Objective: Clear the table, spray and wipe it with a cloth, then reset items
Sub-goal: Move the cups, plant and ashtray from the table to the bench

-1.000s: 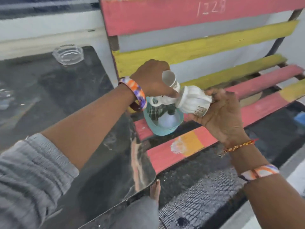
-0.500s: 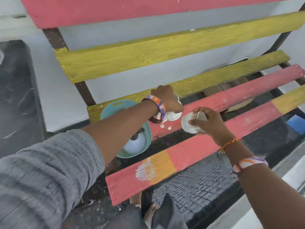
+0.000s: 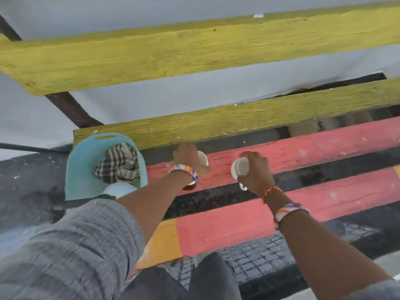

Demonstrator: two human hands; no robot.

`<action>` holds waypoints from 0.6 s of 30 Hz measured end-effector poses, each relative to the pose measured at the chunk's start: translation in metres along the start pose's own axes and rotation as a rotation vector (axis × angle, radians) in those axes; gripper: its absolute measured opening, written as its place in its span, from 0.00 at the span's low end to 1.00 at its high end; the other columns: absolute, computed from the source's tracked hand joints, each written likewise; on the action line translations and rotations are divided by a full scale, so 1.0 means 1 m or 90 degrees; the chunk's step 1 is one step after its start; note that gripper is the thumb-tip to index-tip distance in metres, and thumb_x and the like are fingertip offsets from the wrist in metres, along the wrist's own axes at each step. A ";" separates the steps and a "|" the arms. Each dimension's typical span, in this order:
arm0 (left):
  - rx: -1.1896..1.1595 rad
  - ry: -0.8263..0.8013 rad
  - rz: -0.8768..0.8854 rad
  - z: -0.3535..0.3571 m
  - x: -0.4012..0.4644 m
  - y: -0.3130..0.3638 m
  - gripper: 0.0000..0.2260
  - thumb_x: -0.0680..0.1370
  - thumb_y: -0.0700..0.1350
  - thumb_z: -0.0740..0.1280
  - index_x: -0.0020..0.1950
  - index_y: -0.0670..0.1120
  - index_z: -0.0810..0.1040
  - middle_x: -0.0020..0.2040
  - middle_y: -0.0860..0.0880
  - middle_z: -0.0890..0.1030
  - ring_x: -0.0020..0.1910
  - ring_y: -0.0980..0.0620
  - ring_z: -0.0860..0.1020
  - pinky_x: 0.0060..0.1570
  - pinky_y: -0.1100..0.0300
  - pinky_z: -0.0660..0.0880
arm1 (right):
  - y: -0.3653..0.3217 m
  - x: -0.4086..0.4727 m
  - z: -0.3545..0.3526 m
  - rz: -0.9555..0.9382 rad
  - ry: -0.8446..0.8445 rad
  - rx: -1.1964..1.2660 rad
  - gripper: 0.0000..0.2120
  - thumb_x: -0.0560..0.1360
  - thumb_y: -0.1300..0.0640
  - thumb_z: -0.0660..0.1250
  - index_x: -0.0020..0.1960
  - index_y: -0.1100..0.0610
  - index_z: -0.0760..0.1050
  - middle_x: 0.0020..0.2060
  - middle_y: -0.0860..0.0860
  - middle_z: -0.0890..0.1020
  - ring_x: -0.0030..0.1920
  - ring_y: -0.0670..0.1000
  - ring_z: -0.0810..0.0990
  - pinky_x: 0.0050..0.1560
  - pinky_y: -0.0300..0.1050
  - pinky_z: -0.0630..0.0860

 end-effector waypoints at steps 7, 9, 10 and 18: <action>-0.004 0.003 -0.047 0.042 0.019 0.014 0.31 0.68 0.53 0.70 0.66 0.41 0.65 0.64 0.39 0.69 0.62 0.39 0.70 0.57 0.51 0.71 | 0.015 0.033 0.004 -0.052 -0.041 -0.043 0.30 0.68 0.54 0.70 0.67 0.55 0.66 0.64 0.55 0.71 0.65 0.59 0.64 0.52 0.53 0.75; 0.000 0.009 -0.054 0.047 0.019 0.015 0.32 0.68 0.53 0.70 0.66 0.40 0.64 0.64 0.40 0.68 0.62 0.39 0.69 0.56 0.50 0.70 | 0.014 0.032 0.005 -0.069 -0.058 -0.084 0.30 0.69 0.53 0.69 0.68 0.54 0.65 0.65 0.54 0.70 0.66 0.58 0.63 0.50 0.53 0.76; 0.005 0.010 -0.053 0.049 0.019 0.014 0.32 0.69 0.54 0.69 0.66 0.40 0.64 0.64 0.40 0.68 0.62 0.40 0.68 0.56 0.50 0.70 | 0.015 0.030 0.006 -0.079 -0.059 -0.096 0.30 0.69 0.53 0.69 0.69 0.54 0.64 0.65 0.54 0.69 0.67 0.57 0.62 0.51 0.53 0.76; 0.067 0.158 0.049 0.028 -0.003 0.013 0.28 0.70 0.55 0.68 0.62 0.40 0.68 0.63 0.40 0.70 0.63 0.39 0.68 0.52 0.47 0.76 | -0.009 -0.017 0.004 -0.362 0.051 -0.316 0.28 0.63 0.50 0.73 0.60 0.58 0.71 0.57 0.61 0.79 0.56 0.62 0.78 0.51 0.55 0.78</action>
Point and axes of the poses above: each hand's wrist, its own x-axis towards the middle knuckle, its own z-axis out of the palm, y = z × x, the point moved 7 cm from there along x, towards the middle knuckle
